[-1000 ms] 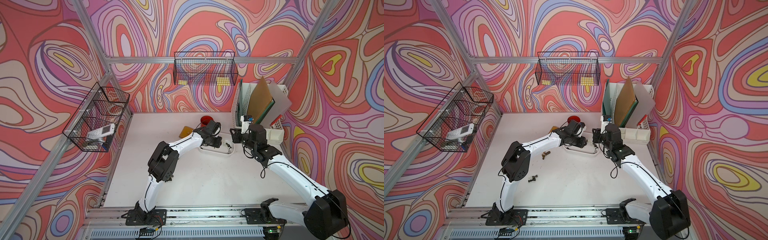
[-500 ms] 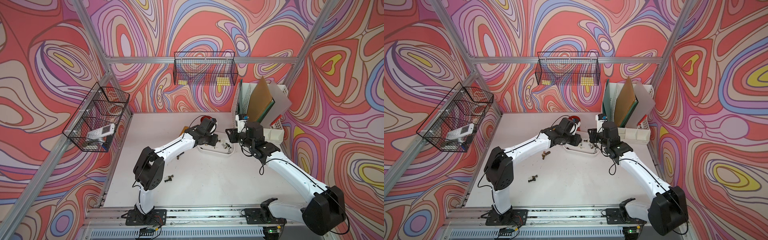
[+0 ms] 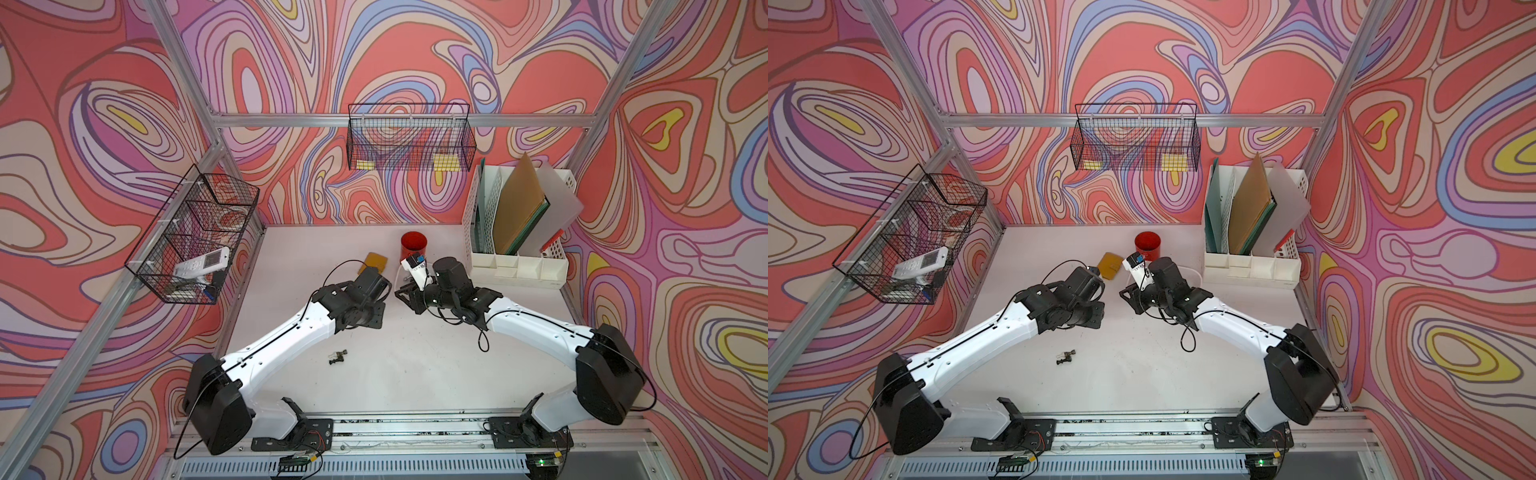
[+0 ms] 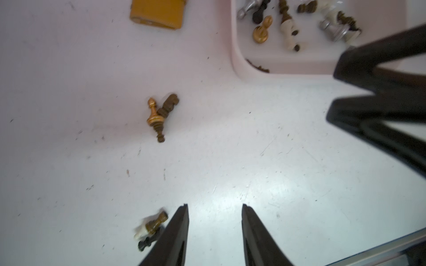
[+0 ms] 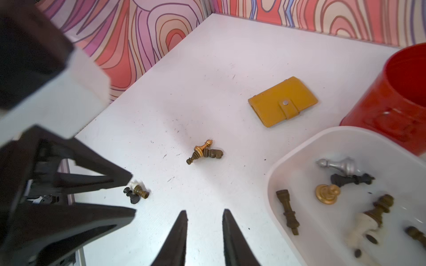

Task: Put the chess pieces into the storage box
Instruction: Pick up the chess piece at the center of the board.

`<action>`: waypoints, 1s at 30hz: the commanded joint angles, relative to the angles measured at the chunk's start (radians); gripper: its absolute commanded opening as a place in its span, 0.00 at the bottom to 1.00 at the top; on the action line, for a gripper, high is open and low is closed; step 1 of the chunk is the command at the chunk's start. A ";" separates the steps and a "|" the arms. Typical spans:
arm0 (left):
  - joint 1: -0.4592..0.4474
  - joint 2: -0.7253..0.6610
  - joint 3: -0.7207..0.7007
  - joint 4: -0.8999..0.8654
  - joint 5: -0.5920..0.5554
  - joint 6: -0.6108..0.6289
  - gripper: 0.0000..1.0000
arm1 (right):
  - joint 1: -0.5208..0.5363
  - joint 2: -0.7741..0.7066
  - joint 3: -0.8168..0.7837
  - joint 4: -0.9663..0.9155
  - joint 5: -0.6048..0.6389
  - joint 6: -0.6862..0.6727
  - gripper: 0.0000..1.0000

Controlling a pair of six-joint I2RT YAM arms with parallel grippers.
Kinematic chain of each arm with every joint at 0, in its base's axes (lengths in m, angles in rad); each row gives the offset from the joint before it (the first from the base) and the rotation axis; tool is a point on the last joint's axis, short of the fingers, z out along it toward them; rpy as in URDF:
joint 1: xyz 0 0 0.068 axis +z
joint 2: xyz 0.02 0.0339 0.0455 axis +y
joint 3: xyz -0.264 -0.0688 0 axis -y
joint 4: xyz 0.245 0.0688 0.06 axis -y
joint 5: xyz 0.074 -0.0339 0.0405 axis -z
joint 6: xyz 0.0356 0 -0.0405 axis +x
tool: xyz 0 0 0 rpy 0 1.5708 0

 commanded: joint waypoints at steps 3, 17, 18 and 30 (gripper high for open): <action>0.133 -0.027 -0.104 -0.001 0.062 -0.010 0.44 | 0.002 0.153 0.155 -0.048 0.100 0.147 0.29; 0.230 0.270 -0.112 0.299 0.106 0.048 0.42 | 0.005 0.365 0.382 -0.168 0.038 0.256 0.29; 0.232 0.282 -0.106 0.297 0.104 0.055 0.41 | 0.007 0.365 0.384 -0.169 0.036 0.254 0.28; 0.247 0.393 -0.075 0.313 0.058 0.078 0.38 | 0.012 0.385 0.414 -0.190 0.027 0.241 0.28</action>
